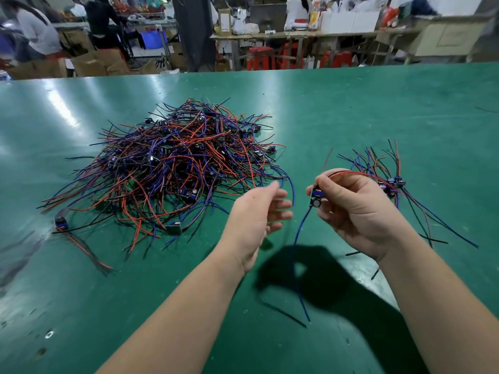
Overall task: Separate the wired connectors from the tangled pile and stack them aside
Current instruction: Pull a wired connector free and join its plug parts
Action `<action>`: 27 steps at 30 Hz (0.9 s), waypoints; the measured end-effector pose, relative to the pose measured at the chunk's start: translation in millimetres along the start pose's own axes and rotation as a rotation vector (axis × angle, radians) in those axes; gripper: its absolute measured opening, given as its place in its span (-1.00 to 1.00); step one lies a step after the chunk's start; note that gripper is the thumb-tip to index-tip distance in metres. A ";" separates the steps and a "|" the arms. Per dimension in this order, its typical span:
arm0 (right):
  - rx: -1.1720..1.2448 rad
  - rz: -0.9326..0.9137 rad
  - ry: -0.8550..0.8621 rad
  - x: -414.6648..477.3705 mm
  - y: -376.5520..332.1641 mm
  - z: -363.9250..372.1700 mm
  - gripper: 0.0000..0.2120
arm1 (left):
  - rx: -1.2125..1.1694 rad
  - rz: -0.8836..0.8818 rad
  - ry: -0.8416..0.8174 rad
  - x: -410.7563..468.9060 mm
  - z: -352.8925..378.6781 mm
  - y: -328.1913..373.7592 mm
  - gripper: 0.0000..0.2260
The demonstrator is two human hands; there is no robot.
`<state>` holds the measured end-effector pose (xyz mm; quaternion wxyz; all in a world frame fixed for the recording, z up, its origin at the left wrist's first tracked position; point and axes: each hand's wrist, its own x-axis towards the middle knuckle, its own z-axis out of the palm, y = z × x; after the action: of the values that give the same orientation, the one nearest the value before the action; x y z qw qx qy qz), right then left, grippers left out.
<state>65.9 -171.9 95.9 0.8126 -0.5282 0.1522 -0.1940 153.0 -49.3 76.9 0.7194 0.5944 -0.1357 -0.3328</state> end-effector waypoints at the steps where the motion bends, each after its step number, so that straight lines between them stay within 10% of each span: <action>1: -0.039 -0.010 0.028 -0.5 0.7 1.1 -0.97 | 0.028 0.065 -0.012 0.4 0.0 0.1 -0.81; 14: -0.123 -0.104 0.065 -4.3 -3.3 5.7 -0.96 | 0.136 0.215 -0.305 -9.0 5.9 -9.1 -0.84; 20: -0.153 -0.142 0.164 2.3 -7.5 -5.0 -0.96 | 0.070 -0.085 -0.444 -7.6 3.0 -1.8 -0.72; 27: -0.451 -0.134 0.089 3.1 10.4 -3.0 -0.90 | 0.104 0.058 -0.122 -6.3 4.3 -11.1 -0.87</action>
<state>68.8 -172.0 85.0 0.6520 -0.6961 0.1918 -0.2315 142.2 -49.4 68.8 0.6874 0.6053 -0.2133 -0.3401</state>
